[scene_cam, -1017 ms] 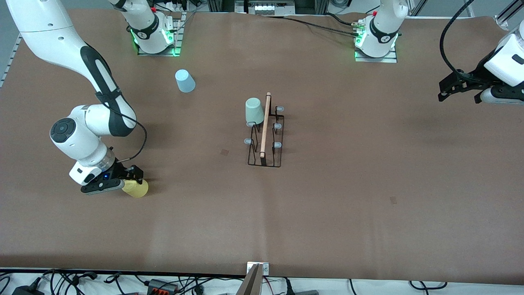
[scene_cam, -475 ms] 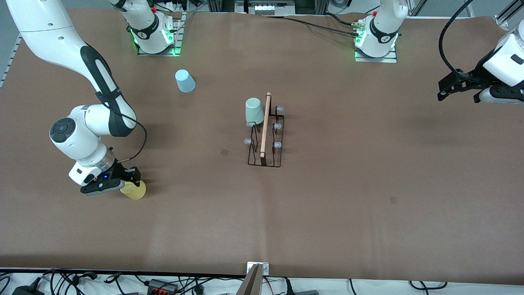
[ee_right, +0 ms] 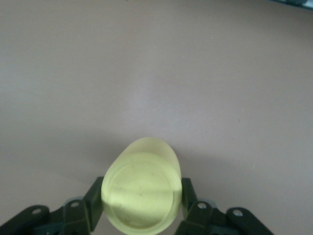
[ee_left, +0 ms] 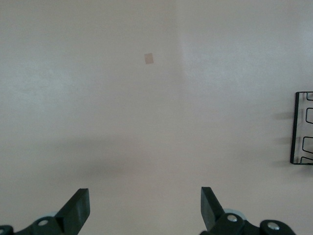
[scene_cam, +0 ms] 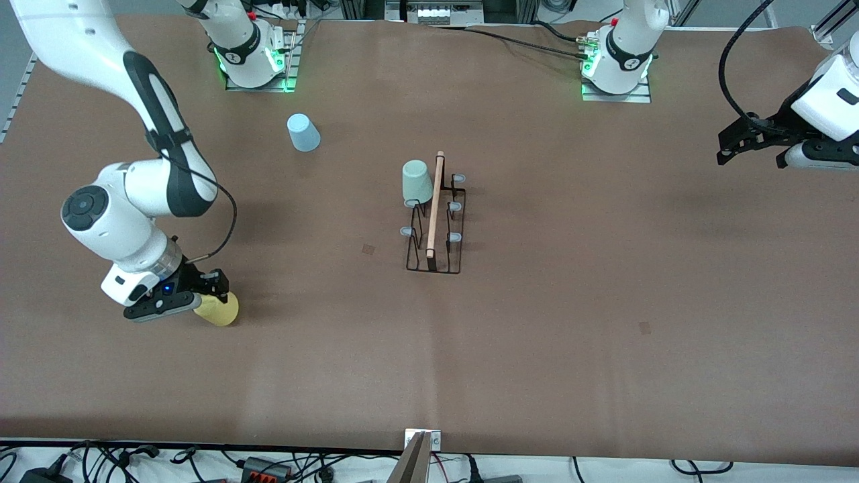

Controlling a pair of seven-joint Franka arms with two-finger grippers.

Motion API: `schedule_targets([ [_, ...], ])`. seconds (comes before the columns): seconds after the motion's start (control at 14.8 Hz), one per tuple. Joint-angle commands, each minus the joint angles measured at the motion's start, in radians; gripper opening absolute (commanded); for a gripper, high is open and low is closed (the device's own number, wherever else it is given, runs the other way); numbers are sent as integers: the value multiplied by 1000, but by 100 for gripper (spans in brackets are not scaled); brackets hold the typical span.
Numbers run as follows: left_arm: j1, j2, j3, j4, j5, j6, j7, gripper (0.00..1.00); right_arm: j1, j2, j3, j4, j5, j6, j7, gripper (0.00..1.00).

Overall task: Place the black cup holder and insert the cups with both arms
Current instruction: 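Grasp the yellow cup with the right gripper and lift it, then carry the yellow cup to the rack and hang it on a peg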

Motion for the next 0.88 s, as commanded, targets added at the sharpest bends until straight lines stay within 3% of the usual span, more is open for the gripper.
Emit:
schedule_targets([
  [0.0, -7, 16, 2, 38, 3, -26, 12, 100, 68, -115, 17, -29, 0, -154, 211, 18],
  [0.34, -7, 20, 2, 40, -6, -26, 11, 100, 127, -142, 186, -17, -11, -196, 711, 15],
  [0.54, -7, 20, 2, 40, -6, -26, 11, 100, 258, -141, 192, 8, -55, -221, 979, 14],
  [0.81, -9, 20, 0, 40, -8, -26, 11, 100, 359, -118, 194, 132, -83, -355, 1190, 14],
])
